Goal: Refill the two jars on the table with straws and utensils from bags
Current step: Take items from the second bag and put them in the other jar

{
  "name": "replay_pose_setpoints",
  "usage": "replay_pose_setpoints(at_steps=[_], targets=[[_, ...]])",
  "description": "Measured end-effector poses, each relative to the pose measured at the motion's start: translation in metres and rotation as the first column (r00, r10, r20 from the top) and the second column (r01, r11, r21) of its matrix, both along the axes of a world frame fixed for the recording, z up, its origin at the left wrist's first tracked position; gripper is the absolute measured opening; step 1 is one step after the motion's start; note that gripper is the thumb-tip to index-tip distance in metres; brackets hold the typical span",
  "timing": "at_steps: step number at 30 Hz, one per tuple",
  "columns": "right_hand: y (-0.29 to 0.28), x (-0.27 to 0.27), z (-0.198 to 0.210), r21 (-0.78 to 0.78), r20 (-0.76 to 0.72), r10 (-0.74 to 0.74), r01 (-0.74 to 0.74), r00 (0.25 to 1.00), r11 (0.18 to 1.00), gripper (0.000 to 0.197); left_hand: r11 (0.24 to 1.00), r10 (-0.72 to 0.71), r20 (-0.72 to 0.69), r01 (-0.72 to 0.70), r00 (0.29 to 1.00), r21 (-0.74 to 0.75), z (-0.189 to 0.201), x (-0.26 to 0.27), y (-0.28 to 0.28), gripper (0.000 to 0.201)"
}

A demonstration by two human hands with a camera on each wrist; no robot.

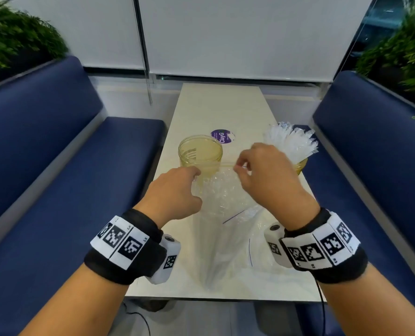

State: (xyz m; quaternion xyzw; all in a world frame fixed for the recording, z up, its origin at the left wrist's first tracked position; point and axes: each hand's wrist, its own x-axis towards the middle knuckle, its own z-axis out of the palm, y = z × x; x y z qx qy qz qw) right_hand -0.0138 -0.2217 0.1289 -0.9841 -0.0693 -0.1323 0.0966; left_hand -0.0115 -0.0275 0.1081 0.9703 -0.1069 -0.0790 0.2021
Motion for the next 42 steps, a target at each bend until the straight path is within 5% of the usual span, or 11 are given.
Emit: replay_pose_setpoints(at_steps=[2,7,12,18,26,34,39,42], targets=[[0.015,0.006,0.0,0.006,-0.127,0.164,-0.164,0.978,0.986,0.025,0.999,-0.007,-0.017,0.007,1.0,-0.053,-0.004,0.001,0.001,0.07],[0.04,0.027,-0.01,-0.372,-0.383,0.276,-0.42,0.882,0.828,0.058,0.97,-0.074,-0.043,0.062,0.996,-0.236,-0.013,0.001,0.007,0.063],[0.054,0.043,-0.019,-0.371,-0.39,0.316,-0.462,0.865,0.806,0.061,0.942,-0.074,-0.009,0.067,0.997,-0.33,-0.022,0.002,0.018,0.051],[0.058,0.05,-0.037,-0.395,-0.407,0.303,-0.465,0.862,0.792,0.059,0.947,-0.012,0.013,0.015,1.0,-0.322,-0.038,0.006,0.029,0.08],[0.045,0.049,-0.026,-0.106,-0.329,0.398,-0.453,0.856,0.885,0.03,0.965,0.059,0.028,-0.05,0.998,-0.259,-0.053,0.01,0.027,0.097],[0.044,0.045,0.005,0.087,-0.12,0.584,-0.577,0.803,0.812,0.022,0.902,0.173,0.016,-0.152,0.985,-0.405,-0.057,0.001,-0.001,0.091],[0.05,0.047,0.003,0.15,-0.044,0.592,-0.58,0.805,0.8,0.021,0.772,0.288,0.089,-0.176,0.954,-0.611,-0.077,0.004,-0.019,0.053],[0.053,0.045,-0.015,0.439,0.015,0.487,-0.443,0.873,0.782,0.041,0.641,0.315,0.068,-0.159,0.947,-0.751,-0.085,0.009,-0.024,0.031]])
